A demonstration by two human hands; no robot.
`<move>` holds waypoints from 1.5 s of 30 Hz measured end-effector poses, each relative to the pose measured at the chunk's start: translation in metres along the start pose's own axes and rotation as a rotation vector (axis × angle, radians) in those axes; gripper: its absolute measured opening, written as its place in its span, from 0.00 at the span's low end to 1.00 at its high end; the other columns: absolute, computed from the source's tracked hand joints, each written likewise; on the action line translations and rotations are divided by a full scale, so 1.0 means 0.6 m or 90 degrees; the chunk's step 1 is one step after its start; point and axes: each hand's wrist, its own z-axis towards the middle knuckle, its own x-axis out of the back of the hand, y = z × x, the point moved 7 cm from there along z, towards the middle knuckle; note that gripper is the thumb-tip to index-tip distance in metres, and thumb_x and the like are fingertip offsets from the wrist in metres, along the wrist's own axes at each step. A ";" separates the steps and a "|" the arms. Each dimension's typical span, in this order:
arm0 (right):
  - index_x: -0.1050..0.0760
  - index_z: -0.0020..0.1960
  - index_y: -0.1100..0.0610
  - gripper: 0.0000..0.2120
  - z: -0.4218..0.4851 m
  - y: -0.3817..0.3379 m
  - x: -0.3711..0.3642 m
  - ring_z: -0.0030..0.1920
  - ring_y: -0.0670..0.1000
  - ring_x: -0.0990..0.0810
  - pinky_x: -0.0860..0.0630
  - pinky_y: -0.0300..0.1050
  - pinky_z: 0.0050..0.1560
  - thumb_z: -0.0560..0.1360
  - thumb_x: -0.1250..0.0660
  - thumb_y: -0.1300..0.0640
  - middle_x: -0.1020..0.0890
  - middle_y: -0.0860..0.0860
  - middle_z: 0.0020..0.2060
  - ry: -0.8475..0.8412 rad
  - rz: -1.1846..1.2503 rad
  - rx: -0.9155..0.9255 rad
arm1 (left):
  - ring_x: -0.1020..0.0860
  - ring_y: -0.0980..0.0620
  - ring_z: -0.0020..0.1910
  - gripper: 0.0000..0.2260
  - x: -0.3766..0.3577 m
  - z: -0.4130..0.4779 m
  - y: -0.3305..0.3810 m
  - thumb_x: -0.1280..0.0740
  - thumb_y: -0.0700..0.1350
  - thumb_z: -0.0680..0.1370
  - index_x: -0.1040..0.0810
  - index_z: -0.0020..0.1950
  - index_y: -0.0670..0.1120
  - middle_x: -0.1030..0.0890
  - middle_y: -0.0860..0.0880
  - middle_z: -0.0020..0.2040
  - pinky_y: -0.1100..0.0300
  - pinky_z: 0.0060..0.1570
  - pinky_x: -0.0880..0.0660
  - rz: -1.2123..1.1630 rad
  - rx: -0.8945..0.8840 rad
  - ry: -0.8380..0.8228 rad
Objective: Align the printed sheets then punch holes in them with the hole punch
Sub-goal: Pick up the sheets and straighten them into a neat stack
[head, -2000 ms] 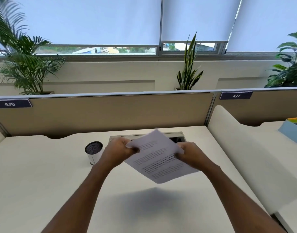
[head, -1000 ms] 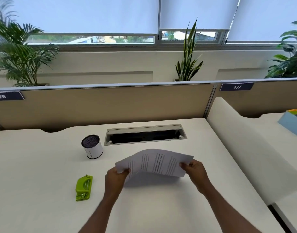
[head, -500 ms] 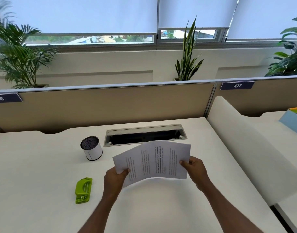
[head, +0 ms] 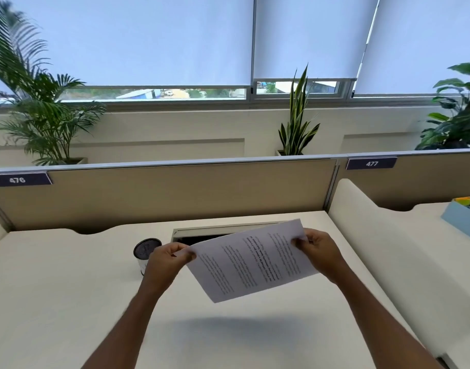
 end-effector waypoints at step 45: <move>0.16 0.49 0.52 0.05 -0.026 0.019 -0.088 0.41 0.50 0.14 0.18 0.42 0.39 0.76 0.30 0.59 0.12 0.52 0.44 -0.012 0.257 -0.041 | 0.16 0.50 0.37 0.04 -0.114 -0.072 -0.010 0.29 0.51 0.75 0.18 0.43 0.52 0.14 0.51 0.40 0.55 0.33 0.19 -0.093 0.035 -0.018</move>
